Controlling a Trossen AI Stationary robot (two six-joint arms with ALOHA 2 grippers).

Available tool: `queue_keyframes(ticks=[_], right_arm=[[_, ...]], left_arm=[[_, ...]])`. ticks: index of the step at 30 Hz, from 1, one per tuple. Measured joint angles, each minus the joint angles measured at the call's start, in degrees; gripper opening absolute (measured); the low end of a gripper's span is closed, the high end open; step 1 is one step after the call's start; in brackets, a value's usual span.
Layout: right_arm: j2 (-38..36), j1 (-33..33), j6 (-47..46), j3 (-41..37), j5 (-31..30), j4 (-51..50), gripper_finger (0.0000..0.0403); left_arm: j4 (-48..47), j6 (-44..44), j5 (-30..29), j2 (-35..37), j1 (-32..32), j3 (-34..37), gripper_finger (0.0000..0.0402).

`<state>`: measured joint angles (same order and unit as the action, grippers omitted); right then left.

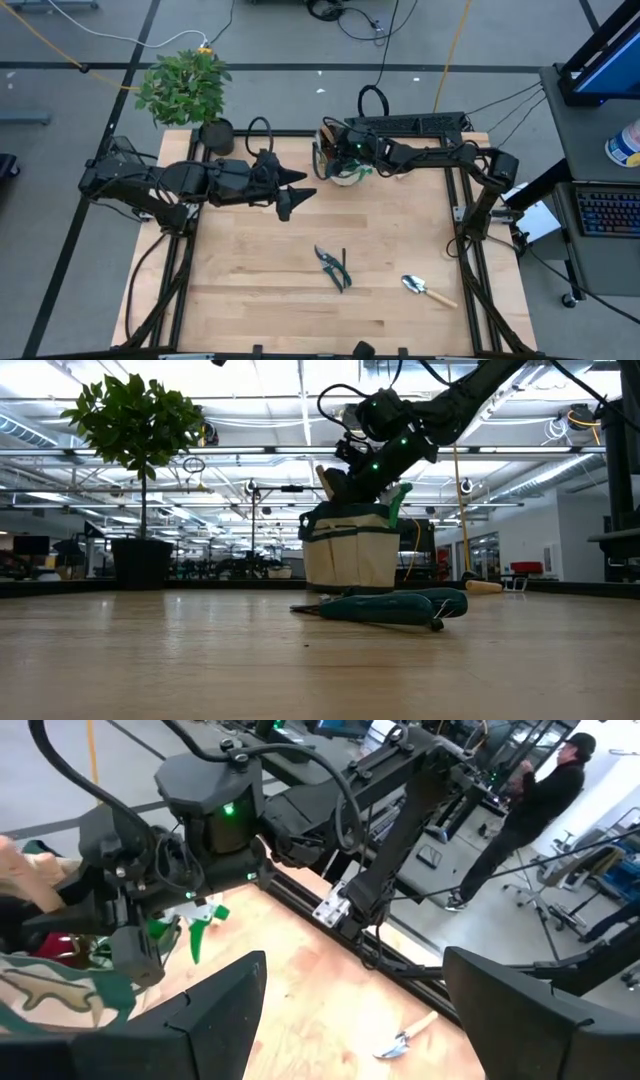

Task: Pick & Place Garden tools in Gardening bag
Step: Put the left hand rake into the gardening bag

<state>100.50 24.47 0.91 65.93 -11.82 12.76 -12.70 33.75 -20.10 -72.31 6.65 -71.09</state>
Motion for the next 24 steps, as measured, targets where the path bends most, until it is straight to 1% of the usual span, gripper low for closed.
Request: queue_keyframes(ticks=[4, 7, 10, 13, 19, 24], right_arm=[[0.01, -0.04, 1.79, 0.0, -2.74, 0.08, 0.0079], [0.01, -0.04, 1.94, -0.04, -6.06, 0.27, 0.0072], [0.01, 0.23, 1.87, -0.04, -6.24, 0.47, 0.0063], [0.01, 0.31, 1.52, -0.04, -6.27, 0.23, 0.0063], [-0.06, 0.31, 0.46, -0.04, -6.2, -2.43, 0.009], [-0.83, 0.2, 1.73, -0.11, -6.17, -2.5, 0.0119]], left_arm=[[-0.35, 0.06, 0.0, 0.0, -0.22, 0.0, 0.0314], [-0.77, 0.38, 0.01, 0.0, -0.19, 0.0, 0.0317], [-0.81, 0.92, 0.0, 0.0, -0.19, 0.0, 0.0315], [-0.84, 0.97, 0.01, 0.0, -0.19, 0.0, 0.031], [-0.84, 1.07, 0.02, 0.0, -0.19, 0.0, 0.0306], [-0.84, 1.06, 0.04, 0.0, -0.19, 0.0, 0.0306]])
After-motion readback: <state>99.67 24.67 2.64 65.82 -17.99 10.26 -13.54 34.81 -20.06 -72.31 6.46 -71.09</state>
